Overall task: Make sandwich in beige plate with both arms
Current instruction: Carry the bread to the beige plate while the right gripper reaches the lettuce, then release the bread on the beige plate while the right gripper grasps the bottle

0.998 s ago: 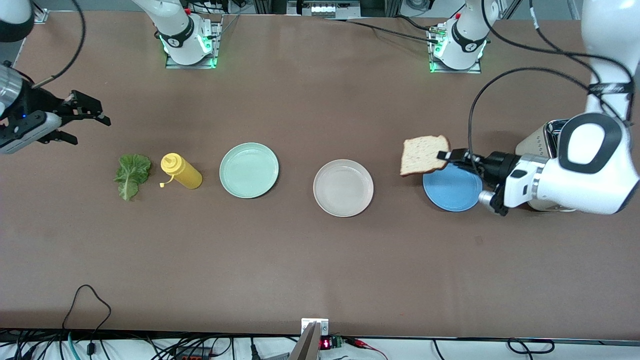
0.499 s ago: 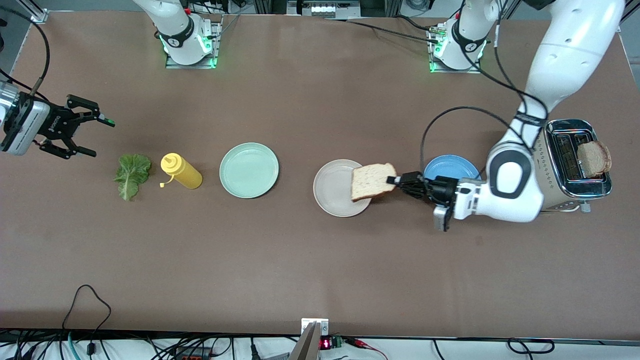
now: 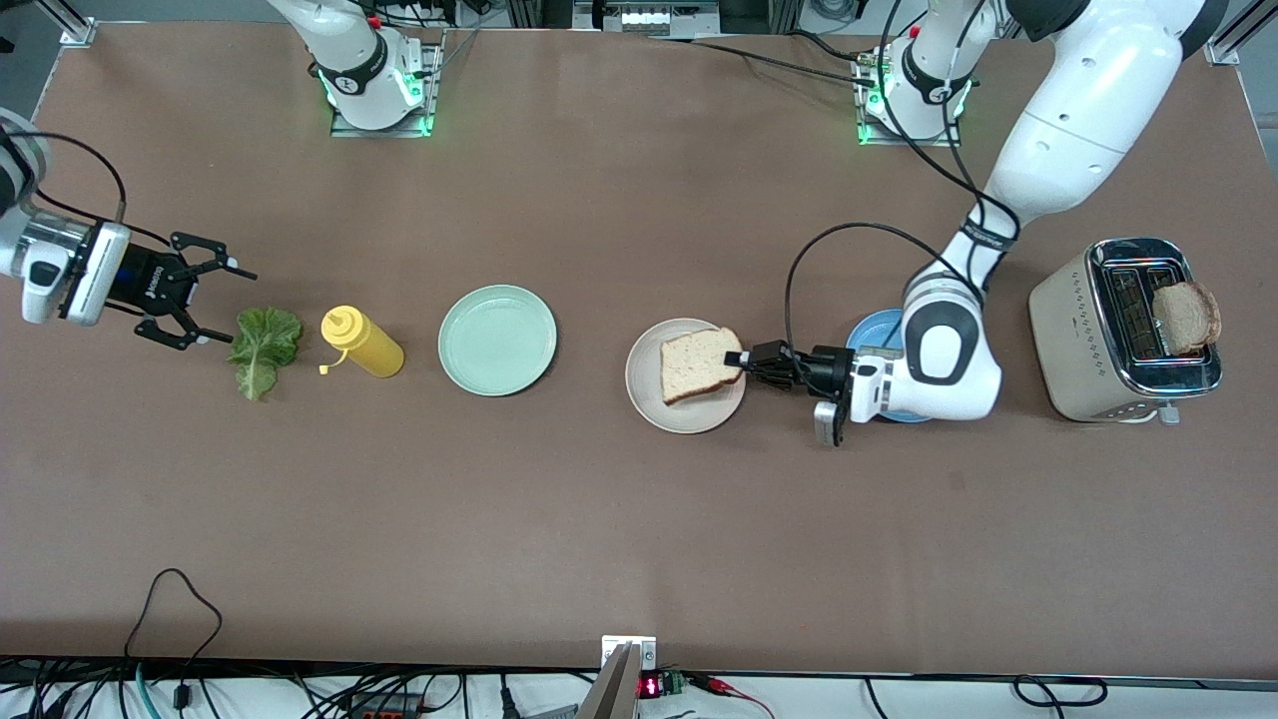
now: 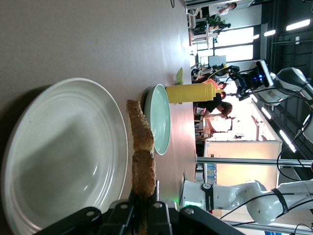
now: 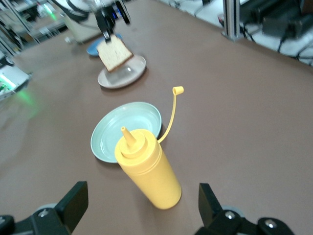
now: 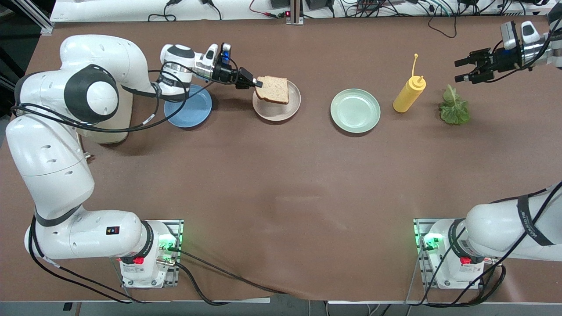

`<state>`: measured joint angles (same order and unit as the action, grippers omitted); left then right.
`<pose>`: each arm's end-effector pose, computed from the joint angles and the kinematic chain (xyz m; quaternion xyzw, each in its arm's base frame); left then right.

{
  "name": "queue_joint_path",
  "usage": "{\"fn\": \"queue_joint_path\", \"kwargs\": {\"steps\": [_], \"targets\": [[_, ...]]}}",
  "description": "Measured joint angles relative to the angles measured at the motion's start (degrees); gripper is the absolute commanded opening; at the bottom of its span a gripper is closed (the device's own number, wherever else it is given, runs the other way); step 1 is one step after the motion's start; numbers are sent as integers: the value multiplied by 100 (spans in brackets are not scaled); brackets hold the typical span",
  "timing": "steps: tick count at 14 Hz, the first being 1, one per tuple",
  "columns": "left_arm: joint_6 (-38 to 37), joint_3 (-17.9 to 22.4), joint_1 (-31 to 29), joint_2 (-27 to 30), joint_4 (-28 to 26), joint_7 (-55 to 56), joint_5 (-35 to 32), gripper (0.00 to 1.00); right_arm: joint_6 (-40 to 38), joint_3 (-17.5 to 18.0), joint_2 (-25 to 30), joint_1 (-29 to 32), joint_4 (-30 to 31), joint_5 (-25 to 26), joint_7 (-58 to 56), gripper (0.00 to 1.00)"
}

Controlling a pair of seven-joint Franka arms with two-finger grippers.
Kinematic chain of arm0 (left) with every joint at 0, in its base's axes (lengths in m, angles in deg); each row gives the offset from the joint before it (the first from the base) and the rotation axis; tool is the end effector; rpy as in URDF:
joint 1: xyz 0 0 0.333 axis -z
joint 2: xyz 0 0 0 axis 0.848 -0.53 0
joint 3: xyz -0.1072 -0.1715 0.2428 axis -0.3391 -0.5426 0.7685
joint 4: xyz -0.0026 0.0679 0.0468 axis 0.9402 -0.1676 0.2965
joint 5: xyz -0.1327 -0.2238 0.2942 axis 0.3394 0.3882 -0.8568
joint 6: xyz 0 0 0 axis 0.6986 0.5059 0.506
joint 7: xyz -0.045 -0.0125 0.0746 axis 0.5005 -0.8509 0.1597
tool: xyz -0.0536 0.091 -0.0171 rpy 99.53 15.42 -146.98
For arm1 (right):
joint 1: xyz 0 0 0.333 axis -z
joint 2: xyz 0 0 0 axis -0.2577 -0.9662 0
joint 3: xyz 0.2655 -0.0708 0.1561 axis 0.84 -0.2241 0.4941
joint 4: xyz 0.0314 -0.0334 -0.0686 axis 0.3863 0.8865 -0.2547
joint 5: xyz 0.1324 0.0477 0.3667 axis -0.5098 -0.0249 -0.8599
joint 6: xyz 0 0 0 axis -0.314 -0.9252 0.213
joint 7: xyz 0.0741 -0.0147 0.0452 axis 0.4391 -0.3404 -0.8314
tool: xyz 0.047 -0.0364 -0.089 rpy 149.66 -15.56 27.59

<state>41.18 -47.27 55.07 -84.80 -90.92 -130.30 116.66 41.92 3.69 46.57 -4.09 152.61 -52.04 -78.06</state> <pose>0.5917 -0.2256 0.1507 0.7882 -0.1038 -0.0292 0.6060 0.5161 -0.1500 0.3008 -0.7570 -0.4595 -0.2967 0.3575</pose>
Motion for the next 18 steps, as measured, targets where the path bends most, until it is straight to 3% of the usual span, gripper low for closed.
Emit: {"fn": "queue_joint_path", "kwargs": {"steps": [3,4,5,10,14,18], "targets": [[206,0,107,-266,-100,-473,353,3,-261,0,-588,130,1,-562,-1125,100],[263,0,134,-308,-100,-521,386,43,-321,0,-747,147,-5,-702,-1424,100],[293,0,149,-315,-98,-532,391,99,-396,1,-898,165,-15,-826,-1703,100],[326,51,148,-253,-71,-576,202,100,-988,2,-1730,191,-274,-1426,-2851,100],[327,122,117,235,5,277,-1114,100,-1473,15,-2533,192,-669,-1773,-3315,100],[324,93,154,881,49,1733,-2620,100,-1663,104,-2851,191,-786,-1870,-3542,100]]}}
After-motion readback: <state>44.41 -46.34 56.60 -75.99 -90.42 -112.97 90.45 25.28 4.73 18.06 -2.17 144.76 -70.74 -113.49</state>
